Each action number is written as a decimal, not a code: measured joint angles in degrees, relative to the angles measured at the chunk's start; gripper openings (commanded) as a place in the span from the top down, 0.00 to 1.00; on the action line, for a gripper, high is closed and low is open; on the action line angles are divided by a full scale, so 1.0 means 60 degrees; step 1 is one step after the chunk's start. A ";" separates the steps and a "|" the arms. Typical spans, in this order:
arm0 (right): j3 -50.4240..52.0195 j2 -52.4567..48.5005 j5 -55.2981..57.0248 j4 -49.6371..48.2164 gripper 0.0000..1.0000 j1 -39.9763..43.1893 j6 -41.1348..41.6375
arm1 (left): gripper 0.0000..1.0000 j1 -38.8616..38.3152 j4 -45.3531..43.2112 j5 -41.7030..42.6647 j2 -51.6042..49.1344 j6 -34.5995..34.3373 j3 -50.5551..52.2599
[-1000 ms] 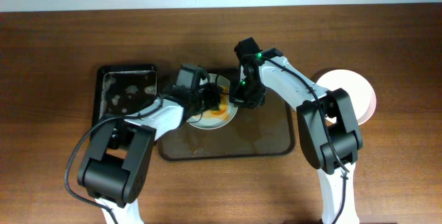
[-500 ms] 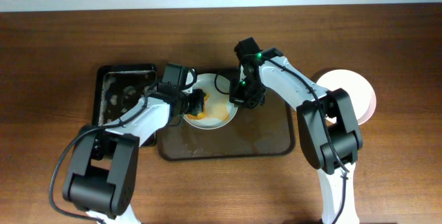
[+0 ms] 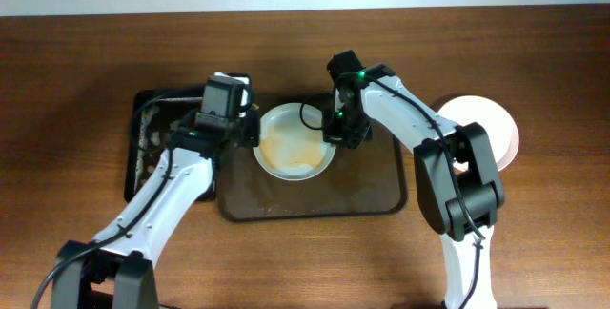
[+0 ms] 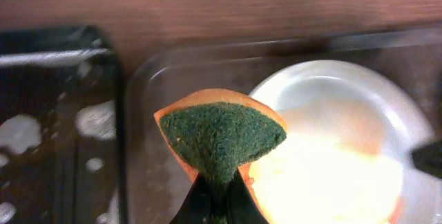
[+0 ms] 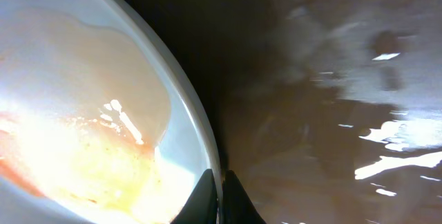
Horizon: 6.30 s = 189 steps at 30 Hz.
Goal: Clean dirty plates on tray and stack at the side
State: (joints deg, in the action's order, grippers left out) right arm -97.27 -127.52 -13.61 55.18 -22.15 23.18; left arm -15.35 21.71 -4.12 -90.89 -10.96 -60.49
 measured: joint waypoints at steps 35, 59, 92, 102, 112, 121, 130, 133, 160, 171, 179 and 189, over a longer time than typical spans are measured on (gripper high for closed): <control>0.0015 0.3118 0.4637 0.0561 0.96 -0.0197 -0.1257 | 1.00 0.3439 0.0776 0.0004 -0.0011 -0.0350 0.0000; 0.0018 0.3118 1.3431 0.1377 0.96 -0.3942 -0.0007 | 1.00 0.3439 0.0776 0.0004 -0.0011 -0.0353 0.0000; 0.0073 0.3118 0.2317 0.1770 0.96 0.6237 0.0321 | 1.00 0.3439 -0.1275 0.0036 -0.1472 0.4022 0.0004; 0.2062 0.3100 0.2033 0.0896 0.96 0.7785 0.0106 | 1.00 0.3439 -0.1486 0.0113 -0.1621 0.4408 0.0004; 0.2182 0.3100 0.1490 0.1086 0.49 0.7927 -0.0674 | 0.39 0.3439 -0.1519 0.0117 -0.1621 0.4510 0.0004; 0.2189 0.3136 0.0882 0.0871 0.02 0.6914 -0.1654 | 0.05 0.3439 -0.0670 0.0160 -0.1636 0.4058 -0.0335; 0.2197 0.3803 0.0743 -0.0164 0.02 0.3850 -0.3082 | 0.00 0.3439 0.3206 0.0557 -0.1665 0.2131 -0.2940; 0.2197 0.3803 0.0776 0.0353 0.02 0.3595 -0.3155 | 0.00 0.3439 0.4517 0.0601 -0.1665 0.1821 -0.2973; 0.7719 1.3012 0.2160 -0.2375 0.02 0.3238 -0.2860 | 0.00 0.3439 0.1512 0.1413 0.8539 0.1792 0.3264; 0.7770 1.1566 0.2240 -0.2342 0.02 0.3238 -0.2860 | 0.00 0.3439 0.1515 0.1413 0.8608 0.1796 0.3264; 0.7825 1.1183 0.2273 -0.2455 0.02 0.3238 -0.2943 | 0.00 0.3439 0.1515 0.1413 0.8608 0.1796 0.3264; 1.1890 1.6866 0.2116 -0.7420 0.02 0.3989 -0.3096 | 0.00 0.3439 0.1541 0.1439 0.8615 0.1825 0.3293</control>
State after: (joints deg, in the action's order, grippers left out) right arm -25.93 -26.33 -0.91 10.66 1.78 4.60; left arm 5.28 30.96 4.51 -39.20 -0.01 -40.73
